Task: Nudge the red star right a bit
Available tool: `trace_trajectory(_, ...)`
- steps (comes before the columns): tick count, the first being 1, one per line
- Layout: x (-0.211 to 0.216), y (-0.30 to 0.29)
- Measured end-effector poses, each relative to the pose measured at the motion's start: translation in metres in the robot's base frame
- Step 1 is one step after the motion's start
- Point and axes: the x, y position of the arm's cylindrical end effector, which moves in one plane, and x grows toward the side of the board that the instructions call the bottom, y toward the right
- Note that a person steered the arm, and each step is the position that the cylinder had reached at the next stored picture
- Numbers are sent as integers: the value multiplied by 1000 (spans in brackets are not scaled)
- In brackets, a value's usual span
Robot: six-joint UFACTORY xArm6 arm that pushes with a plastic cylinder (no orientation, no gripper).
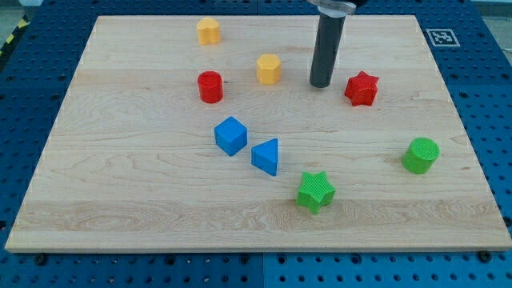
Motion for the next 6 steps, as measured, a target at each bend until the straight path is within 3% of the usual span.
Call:
trace_trajectory(2,1,36)
trace_trajectory(6,8,36)
